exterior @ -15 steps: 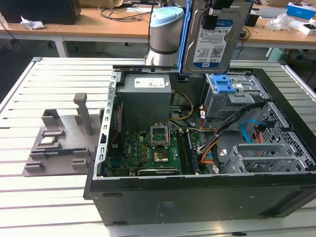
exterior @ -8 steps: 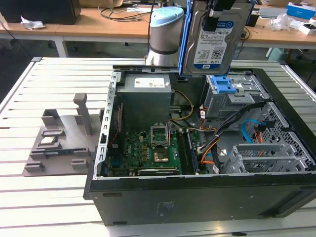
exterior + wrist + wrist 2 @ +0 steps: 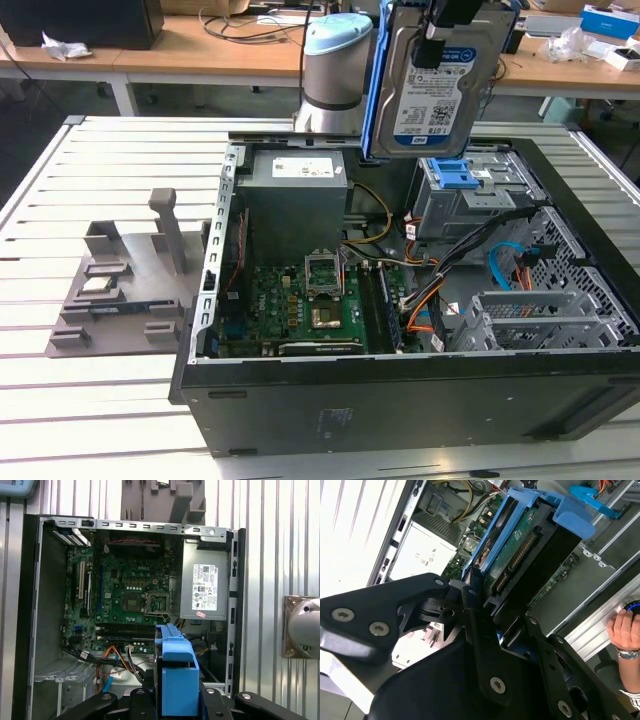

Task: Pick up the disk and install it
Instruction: 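Pick up the disk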

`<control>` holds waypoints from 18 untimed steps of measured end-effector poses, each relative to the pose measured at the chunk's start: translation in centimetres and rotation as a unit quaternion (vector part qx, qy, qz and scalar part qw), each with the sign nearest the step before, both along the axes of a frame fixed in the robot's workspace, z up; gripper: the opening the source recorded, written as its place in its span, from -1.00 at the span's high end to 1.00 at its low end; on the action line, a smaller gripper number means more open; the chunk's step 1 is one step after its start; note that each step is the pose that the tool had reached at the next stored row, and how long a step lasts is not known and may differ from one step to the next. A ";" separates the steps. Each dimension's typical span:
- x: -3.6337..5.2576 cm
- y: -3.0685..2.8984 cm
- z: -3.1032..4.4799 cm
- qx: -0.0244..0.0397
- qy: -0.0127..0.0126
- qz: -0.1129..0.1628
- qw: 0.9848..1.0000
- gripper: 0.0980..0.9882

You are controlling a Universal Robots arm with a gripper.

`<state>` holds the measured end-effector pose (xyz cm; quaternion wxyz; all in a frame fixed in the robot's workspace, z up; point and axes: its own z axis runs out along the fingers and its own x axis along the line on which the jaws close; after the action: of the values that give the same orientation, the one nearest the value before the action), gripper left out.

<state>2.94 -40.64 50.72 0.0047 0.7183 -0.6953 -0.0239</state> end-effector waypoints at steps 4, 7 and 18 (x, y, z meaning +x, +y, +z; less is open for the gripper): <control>-0.01 -0.39 -0.03 0.000 0.000 0.000 1.000 0.39; -0.01 -0.67 -0.05 0.000 0.000 0.000 1.000 0.39; -0.03 -2.38 -0.13 0.000 0.000 0.000 1.000 0.39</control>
<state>2.91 -43.02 50.58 0.0047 0.7183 -0.6953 -0.0239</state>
